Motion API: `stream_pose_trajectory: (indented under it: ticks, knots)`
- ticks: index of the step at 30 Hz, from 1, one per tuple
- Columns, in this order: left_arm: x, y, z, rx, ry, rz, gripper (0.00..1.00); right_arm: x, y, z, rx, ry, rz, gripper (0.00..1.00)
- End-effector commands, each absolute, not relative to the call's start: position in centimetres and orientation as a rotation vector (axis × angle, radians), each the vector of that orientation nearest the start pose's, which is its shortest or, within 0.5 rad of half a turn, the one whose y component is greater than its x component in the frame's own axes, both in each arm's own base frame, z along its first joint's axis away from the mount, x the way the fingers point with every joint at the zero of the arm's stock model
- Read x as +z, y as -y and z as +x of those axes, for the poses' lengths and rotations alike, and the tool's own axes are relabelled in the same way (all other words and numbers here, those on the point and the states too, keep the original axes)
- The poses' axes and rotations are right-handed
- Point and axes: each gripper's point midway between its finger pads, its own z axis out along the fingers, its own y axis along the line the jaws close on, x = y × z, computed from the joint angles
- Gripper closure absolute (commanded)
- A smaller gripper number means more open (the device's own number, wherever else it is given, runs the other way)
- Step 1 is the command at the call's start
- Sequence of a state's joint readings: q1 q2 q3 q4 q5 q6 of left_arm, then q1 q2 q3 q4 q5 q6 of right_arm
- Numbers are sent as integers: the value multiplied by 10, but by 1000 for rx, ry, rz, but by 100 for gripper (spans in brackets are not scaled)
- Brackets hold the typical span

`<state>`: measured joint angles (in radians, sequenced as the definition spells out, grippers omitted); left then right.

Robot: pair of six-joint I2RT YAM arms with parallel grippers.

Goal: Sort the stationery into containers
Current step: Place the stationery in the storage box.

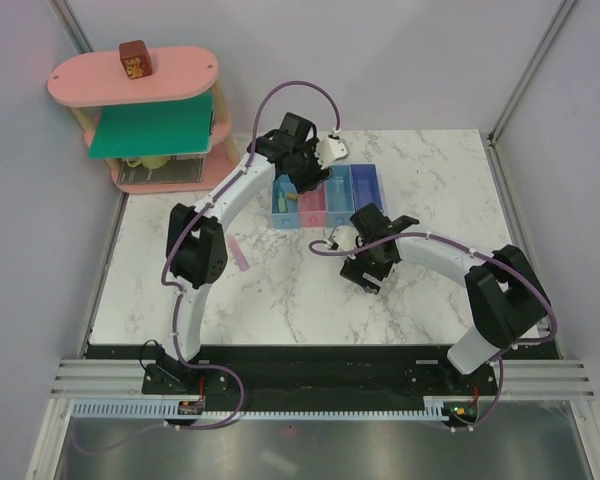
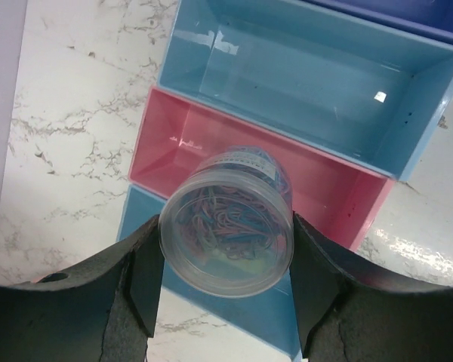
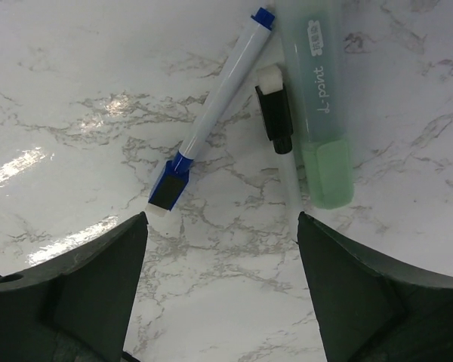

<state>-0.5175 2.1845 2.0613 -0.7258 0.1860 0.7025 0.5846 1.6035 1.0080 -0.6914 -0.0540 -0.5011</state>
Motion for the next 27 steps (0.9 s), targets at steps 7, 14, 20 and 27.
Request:
stream_pose_trajectory:
  ticks: [7,14,20,27]
  knots:
    - [133,296,518,-22,-1860,1506,74,32,-177,256,160,-2430,-1487,17]
    - [120,291,526,31,-1870,1522,74,27,-183,256,166,-2421,-1492,21]
    - [117,290,528,45,-1874,1515,51,21,-186,254,170,-2428,-1504,34]
    - [113,283,521,60,-1898,1524,38,15,-186,248,179,-2437,-1517,41]
